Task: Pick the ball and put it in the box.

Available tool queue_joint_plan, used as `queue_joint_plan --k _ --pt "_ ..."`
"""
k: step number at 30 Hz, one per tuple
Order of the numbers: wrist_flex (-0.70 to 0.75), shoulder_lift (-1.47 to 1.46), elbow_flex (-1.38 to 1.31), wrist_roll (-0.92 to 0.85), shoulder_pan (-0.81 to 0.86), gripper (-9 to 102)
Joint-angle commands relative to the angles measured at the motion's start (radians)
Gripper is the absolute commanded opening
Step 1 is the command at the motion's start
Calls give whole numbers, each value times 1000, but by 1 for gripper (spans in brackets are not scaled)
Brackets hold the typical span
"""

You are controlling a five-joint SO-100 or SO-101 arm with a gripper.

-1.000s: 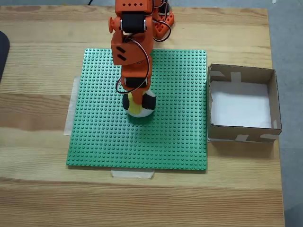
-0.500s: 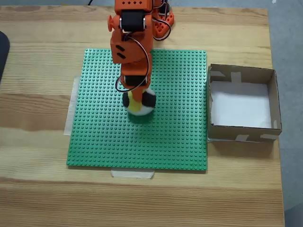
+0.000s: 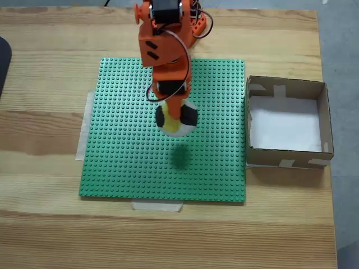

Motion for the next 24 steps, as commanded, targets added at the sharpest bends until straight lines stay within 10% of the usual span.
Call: queue_joint_plan --k 1,24 --pt "29 46 -121 12 -35 -1" --pt "71 38 -299 15 -433 -1"
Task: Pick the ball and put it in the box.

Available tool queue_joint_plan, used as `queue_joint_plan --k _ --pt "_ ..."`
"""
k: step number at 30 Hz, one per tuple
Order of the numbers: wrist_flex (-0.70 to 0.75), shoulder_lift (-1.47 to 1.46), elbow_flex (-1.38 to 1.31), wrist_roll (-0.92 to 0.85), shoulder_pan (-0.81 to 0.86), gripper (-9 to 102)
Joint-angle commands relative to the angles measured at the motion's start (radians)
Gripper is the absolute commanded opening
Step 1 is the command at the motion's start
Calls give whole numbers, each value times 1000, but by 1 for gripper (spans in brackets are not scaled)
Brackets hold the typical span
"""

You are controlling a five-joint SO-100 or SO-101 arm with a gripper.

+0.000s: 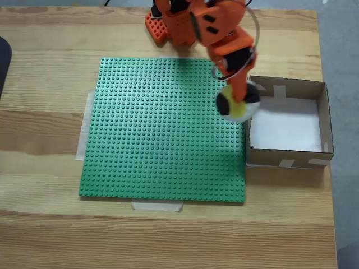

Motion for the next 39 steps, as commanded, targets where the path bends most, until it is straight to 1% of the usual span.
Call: queue_joint_plan --k 1,12,22,30,39 --pt "2 37 -109 8 -51 -1" --pt "-37 11 -127 25 -175 -1" --pt "-69 -80 -150 28 -193 -1" --pt "-86 -132 -141 14 -239 -1" --pt "-107 -222 -189 29 -230 -1"
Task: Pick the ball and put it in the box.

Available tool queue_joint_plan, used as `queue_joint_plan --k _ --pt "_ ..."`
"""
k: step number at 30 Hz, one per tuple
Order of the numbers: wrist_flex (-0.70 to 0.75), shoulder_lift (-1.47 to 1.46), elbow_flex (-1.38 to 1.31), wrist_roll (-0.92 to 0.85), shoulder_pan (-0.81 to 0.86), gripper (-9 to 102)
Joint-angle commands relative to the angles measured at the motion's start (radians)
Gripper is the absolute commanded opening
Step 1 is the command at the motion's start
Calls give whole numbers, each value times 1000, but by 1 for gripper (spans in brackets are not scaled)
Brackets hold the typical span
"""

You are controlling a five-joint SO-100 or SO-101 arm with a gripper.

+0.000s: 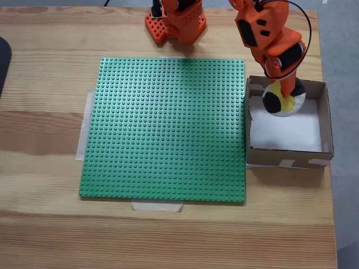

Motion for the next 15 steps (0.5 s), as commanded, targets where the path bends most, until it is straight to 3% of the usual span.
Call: queue_joint_plan --k 1,15 --pt "-12 -12 -92 5 5 -1" --pt "-25 -72 -129 9 20 -1"
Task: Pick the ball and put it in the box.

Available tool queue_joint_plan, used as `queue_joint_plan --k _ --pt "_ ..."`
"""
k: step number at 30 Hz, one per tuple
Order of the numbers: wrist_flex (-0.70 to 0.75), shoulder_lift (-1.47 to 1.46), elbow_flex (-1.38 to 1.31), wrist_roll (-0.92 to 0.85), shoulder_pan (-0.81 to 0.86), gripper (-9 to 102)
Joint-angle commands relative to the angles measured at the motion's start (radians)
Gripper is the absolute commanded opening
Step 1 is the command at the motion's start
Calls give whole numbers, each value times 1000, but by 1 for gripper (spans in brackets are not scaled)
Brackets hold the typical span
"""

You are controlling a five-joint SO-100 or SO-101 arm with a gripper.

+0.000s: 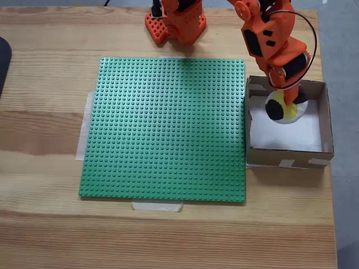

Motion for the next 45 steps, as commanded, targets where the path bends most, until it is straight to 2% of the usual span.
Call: queue_joint_plan --k 1,13,17,28,36,40,45 --pt "-20 12 -71 -3 12 -1" --pt "-23 -15 -48 2 15 0" --pt "-9 -31 -32 -8 6 4" --pt "-78 -31 48 -64 -29 16" --pt "-127 -14 67 -83 -18 21" --pt "-143 72 103 -86 -2 21" --pt "-213 250 199 -100 23 14"
